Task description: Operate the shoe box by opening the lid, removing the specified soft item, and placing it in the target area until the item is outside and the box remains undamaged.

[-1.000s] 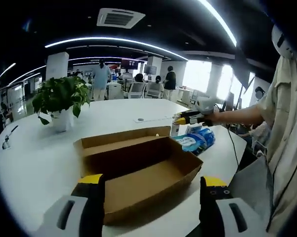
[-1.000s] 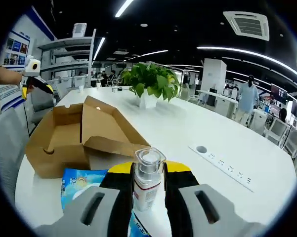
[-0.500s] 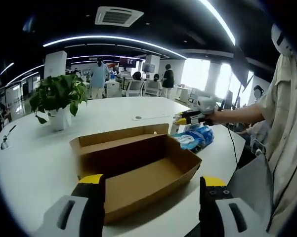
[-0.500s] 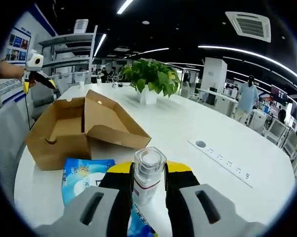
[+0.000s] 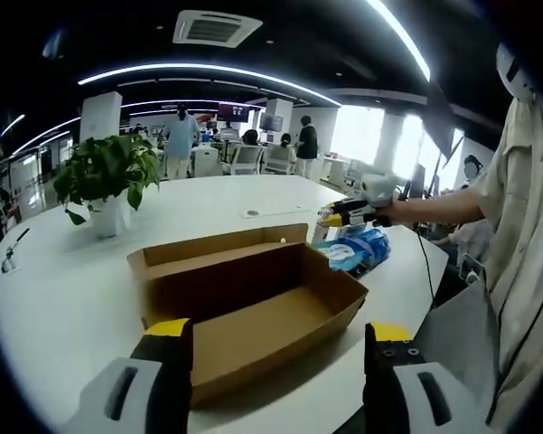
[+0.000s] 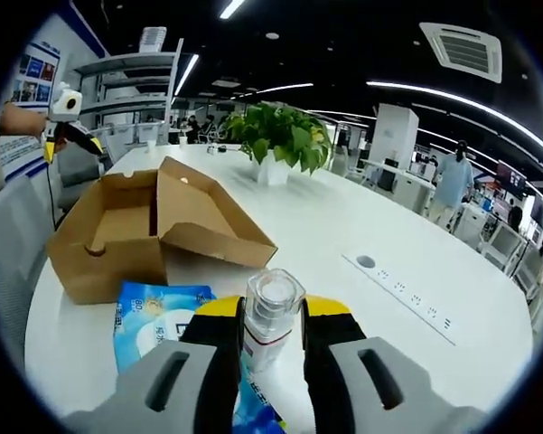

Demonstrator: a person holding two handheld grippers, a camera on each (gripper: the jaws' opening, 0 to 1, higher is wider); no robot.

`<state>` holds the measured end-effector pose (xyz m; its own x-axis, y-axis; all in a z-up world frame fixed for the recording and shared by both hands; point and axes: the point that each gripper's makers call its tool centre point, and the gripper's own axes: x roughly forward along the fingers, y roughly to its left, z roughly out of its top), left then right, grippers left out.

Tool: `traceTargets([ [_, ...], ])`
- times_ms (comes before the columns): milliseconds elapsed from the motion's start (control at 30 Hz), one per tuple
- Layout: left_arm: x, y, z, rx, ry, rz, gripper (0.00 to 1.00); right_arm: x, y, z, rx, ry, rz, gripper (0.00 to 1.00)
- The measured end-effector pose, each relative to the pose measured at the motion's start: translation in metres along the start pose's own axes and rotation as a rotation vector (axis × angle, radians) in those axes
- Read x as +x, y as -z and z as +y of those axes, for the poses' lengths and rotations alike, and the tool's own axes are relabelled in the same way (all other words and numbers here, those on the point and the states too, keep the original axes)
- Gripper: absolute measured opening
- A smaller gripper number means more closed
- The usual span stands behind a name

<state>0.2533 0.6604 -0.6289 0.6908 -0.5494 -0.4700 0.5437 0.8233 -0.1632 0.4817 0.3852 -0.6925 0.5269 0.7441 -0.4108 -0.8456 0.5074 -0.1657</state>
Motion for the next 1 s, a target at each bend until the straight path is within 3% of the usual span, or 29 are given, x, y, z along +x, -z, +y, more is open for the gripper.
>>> traceTargets([
  [633, -0.002, 0.002, 0.003, 0.0, -0.009, 0.002, 0.79, -0.001, 0.007, 0.001, 0.01, 0.03, 0.044, 0.27],
  [1000, -0.003, 0.007, 0.015, 0.003, -0.042, 0.012, 0.77, -0.01, -0.006, -0.002, 0.059, 0.067, 0.028, 0.35],
])
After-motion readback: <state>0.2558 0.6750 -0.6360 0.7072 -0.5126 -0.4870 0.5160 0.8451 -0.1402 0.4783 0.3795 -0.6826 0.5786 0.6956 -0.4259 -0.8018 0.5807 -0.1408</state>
